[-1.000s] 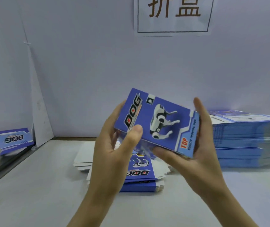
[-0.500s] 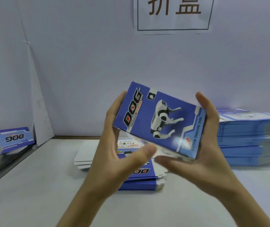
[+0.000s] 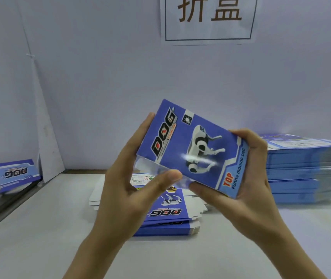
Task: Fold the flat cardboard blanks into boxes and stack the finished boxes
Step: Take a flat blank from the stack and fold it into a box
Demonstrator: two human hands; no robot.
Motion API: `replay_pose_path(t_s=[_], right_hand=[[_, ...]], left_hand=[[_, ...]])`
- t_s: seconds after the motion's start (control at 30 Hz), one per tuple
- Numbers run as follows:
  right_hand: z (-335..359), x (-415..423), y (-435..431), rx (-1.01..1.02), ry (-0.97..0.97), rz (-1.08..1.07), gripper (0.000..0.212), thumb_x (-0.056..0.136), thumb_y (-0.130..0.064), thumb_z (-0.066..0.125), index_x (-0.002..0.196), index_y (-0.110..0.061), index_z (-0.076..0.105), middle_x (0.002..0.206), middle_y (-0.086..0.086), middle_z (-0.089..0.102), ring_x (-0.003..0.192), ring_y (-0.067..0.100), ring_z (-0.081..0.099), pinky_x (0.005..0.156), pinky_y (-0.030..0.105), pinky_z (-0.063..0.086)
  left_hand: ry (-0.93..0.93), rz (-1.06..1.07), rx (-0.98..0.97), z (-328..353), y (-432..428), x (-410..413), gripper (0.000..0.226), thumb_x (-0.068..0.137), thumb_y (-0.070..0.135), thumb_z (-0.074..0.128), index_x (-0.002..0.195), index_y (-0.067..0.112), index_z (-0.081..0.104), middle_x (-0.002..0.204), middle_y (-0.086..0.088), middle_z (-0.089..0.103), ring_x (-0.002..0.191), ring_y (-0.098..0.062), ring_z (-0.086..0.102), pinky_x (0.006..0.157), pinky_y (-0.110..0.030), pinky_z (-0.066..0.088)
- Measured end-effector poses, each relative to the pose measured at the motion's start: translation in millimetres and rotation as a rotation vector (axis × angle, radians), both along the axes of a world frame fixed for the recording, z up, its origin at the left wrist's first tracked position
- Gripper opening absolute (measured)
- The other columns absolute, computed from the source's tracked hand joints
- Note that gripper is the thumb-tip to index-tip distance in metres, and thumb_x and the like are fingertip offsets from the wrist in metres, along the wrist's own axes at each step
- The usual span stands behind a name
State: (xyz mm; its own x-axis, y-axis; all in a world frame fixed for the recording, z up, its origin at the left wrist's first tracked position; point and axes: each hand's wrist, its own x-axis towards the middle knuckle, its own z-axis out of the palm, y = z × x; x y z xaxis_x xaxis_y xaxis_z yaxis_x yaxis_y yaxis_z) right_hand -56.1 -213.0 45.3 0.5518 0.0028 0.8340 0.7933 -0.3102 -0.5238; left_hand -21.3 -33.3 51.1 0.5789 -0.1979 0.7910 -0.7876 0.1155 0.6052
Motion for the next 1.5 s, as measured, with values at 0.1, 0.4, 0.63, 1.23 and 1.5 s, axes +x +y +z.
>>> replay_pose_path(t_s=[0.1, 0.4, 0.63, 1.23, 1.5], right_hand=[[-2.1, 7.1, -4.0, -0.065, -0.134, -0.161, 0.086, 0.066, -0.020, 0.084, 0.129, -0.024, 0.025, 0.125, -0.026, 0.043, 0.113, -0.006, 0.056, 0.085, 0.004, 0.045], [-6.0, 5.6, -5.1, -0.067, 0.188, 0.075, 0.058, 0.077, -0.043, 0.068, 0.125, -0.030, 0.038, 0.122, -0.032, 0.052, 0.114, -0.001, 0.057, 0.092, 0.025, 0.050], [-5.3, 12.3, -7.6, 0.249, 0.511, 0.157, 0.067, 0.063, -0.066, 0.061, 0.124, -0.043, 0.044, 0.108, -0.021, 0.070, 0.104, 0.004, 0.068, 0.077, 0.019, 0.053], [-24.1, 30.7, -9.5, 0.196, 0.698, -0.178, 0.124, 0.047, -0.070, 0.077, 0.148, -0.045, 0.011, 0.125, -0.018, 0.061, 0.109, 0.004, 0.064, 0.094, 0.027, 0.053], [-25.2, 32.7, -18.0, 0.291, 0.559, -0.005, 0.081, 0.061, -0.032, 0.080, 0.134, -0.027, 0.046, 0.096, -0.013, 0.071, 0.081, 0.009, 0.072, 0.058, 0.018, 0.055]], left_hand=[[0.113, 0.062, 0.101, -0.2, 0.2, 2.9, 0.069, 0.078, 0.047, 0.071, 0.138, 0.046, 0.038, 0.130, 0.017, 0.058, 0.121, -0.007, 0.056, 0.082, -0.011, 0.051], [0.548, -0.181, -0.059, -10.0, -1.4, 22.5, 0.062, 0.076, 0.039, 0.074, 0.131, 0.026, 0.049, 0.114, -0.003, 0.070, 0.101, -0.025, 0.069, 0.077, -0.035, 0.059], [0.126, -0.145, 0.214, -18.9, -3.0, 17.6, 0.066, 0.083, 0.024, 0.066, 0.140, 0.045, 0.041, 0.147, 0.019, 0.043, 0.135, -0.009, 0.042, 0.103, -0.021, 0.041], [0.495, -0.174, 0.557, -30.6, 8.3, 40.9, 0.028, 0.091, 0.036, 0.062, 0.119, 0.042, 0.063, 0.116, 0.025, 0.065, 0.111, 0.004, 0.059, 0.086, -0.013, 0.050], [0.316, 0.562, 0.418, -32.3, 6.9, 43.3, 0.039, 0.081, 0.062, 0.047, 0.079, 0.025, 0.057, 0.074, 0.007, 0.064, 0.071, -0.011, 0.062, 0.063, -0.029, 0.050]])
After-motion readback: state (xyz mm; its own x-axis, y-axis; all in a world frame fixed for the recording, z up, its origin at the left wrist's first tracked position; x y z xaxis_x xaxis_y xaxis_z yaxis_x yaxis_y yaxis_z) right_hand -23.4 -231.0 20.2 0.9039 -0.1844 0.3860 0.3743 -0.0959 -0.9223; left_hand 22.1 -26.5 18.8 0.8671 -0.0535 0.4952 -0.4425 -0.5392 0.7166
